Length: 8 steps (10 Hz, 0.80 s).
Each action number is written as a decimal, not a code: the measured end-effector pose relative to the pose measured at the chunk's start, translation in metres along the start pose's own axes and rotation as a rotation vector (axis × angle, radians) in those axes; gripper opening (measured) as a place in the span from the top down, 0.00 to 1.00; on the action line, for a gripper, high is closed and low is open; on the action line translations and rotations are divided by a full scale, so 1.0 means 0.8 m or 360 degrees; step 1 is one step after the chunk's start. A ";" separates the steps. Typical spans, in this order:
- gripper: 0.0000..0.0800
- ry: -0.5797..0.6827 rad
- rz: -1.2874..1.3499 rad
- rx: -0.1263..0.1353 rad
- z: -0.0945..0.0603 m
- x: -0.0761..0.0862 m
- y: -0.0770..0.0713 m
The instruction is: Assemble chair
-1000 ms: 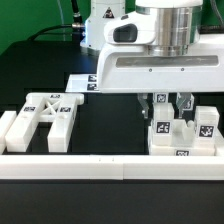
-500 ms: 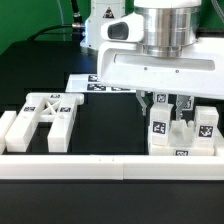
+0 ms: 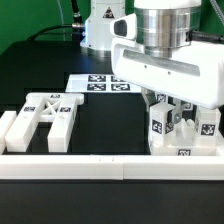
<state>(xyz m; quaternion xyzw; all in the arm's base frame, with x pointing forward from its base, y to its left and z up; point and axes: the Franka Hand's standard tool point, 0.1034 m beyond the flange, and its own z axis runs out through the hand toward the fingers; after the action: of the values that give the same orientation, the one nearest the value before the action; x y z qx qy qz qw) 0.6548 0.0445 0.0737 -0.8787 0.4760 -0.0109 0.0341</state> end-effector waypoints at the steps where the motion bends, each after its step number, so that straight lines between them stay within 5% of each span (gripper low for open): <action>1: 0.64 -0.0001 0.0170 -0.0001 0.000 0.000 0.000; 3: 0.64 -0.0013 0.0534 0.0005 0.001 -0.002 -0.001; 6: 0.63 -0.0011 0.0530 0.0003 0.002 -0.003 -0.001; 8: 0.24 -0.0008 0.0374 -0.0003 0.003 -0.004 -0.001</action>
Offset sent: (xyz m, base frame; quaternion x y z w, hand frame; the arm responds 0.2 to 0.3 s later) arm -0.0028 0.0022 -0.0005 -0.0265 0.0145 0.2282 0.9731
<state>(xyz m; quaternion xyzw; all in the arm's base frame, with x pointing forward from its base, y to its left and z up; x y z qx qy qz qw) 0.6539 0.0479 0.0717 -0.8168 0.5758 -0.0042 0.0355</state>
